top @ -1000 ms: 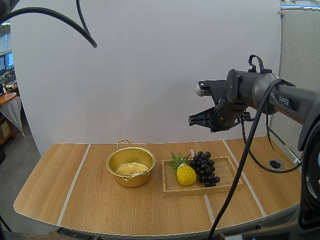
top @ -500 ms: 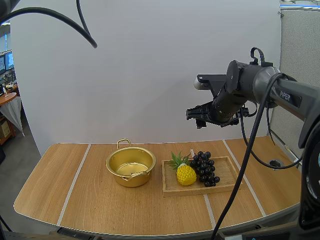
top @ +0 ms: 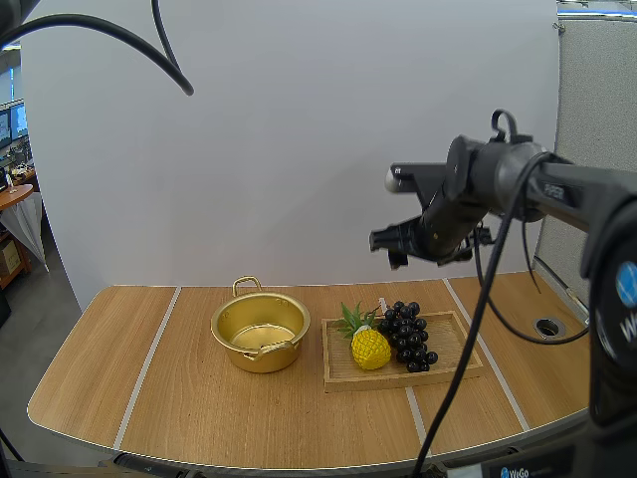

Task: Open the pot, put the grape inside, and close it

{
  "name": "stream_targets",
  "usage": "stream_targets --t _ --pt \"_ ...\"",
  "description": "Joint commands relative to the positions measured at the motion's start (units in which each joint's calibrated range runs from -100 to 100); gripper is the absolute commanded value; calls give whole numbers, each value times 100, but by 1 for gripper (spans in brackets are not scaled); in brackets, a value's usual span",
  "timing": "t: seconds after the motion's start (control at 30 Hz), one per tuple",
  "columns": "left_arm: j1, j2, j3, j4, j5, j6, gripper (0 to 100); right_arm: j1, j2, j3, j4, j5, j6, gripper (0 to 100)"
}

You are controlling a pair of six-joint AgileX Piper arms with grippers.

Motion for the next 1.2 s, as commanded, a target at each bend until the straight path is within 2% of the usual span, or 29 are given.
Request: stream_targets --t 0.0,0.5,1.17 --pt "-9 -31 -43 40 -197 -32 0 -14 352 64 25 -402 -31 100" --pt "-9 -31 -43 40 -197 -32 0 -14 2056 64 25 -1276 -31 100" --pt "-9 -31 -43 40 -197 -32 0 -14 3006 158 -57 -1727 -31 100"
